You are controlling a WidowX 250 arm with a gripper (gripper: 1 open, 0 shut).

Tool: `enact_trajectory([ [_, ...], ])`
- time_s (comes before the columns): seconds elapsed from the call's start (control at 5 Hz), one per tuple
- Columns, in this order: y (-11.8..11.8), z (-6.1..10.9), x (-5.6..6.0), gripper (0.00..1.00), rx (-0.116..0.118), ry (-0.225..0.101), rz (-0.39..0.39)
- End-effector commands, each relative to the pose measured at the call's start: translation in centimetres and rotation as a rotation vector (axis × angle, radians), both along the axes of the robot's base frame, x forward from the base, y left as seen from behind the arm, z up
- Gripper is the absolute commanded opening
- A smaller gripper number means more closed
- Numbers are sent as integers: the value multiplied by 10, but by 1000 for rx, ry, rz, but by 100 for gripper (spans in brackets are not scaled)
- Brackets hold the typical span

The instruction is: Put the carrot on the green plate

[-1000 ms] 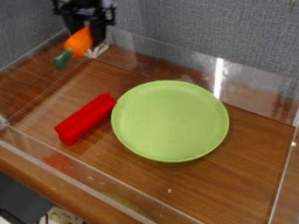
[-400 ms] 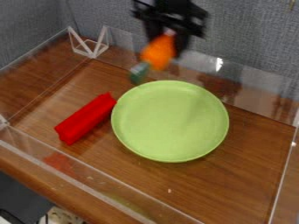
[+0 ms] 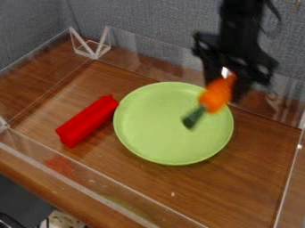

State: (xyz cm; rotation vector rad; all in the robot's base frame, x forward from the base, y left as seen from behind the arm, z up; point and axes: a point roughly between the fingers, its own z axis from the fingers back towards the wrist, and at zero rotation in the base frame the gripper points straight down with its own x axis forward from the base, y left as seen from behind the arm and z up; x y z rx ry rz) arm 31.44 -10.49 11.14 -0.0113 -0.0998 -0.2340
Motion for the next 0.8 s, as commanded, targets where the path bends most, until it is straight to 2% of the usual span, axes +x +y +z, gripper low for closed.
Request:
enact_trajectory([
  [0.0, 4, 6, 7, 0, -4, -21, 33],
  [0.4, 49, 7, 0, 0, 25, -11, 143],
  [0.6, 72, 9, 1, 0, 23, -27, 198],
])
